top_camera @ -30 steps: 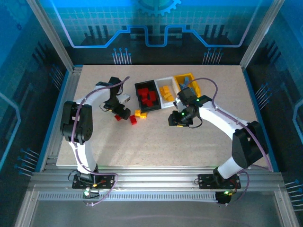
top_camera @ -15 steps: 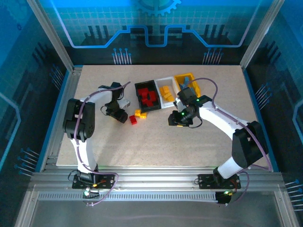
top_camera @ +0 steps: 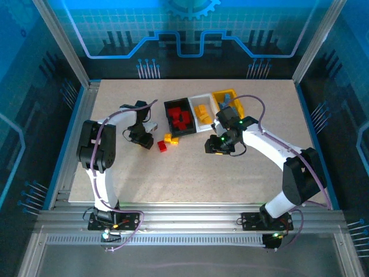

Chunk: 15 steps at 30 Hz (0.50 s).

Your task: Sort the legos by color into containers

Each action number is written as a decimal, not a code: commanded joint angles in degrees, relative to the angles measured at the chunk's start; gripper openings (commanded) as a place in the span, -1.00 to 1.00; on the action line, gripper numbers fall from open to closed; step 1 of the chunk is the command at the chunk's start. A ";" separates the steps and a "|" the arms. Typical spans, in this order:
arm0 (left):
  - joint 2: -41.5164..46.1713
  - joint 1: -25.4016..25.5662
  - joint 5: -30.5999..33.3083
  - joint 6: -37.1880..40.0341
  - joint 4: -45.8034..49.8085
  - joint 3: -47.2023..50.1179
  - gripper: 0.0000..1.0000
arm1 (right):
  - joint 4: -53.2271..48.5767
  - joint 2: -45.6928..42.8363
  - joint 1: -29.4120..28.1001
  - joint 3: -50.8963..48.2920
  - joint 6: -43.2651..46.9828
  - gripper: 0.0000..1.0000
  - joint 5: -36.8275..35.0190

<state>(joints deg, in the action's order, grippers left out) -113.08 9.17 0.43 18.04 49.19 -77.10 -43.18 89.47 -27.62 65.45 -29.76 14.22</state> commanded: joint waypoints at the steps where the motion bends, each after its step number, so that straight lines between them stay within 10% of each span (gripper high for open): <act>1: 3.51 -0.19 -4.29 -2.69 3.34 -1.01 -0.29 | -0.07 -0.43 0.73 1.25 -0.13 -0.16 0.96; 15: 13.11 -1.28 -20.80 -19.37 -0.46 -6.65 -0.33 | 3.70 -1.80 2.34 -2.46 -0.48 -0.15 1.25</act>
<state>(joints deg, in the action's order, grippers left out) -102.43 8.29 -12.80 5.39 50.54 -81.84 -40.73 89.45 -26.55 64.29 -29.78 14.24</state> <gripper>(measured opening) 0.338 0.422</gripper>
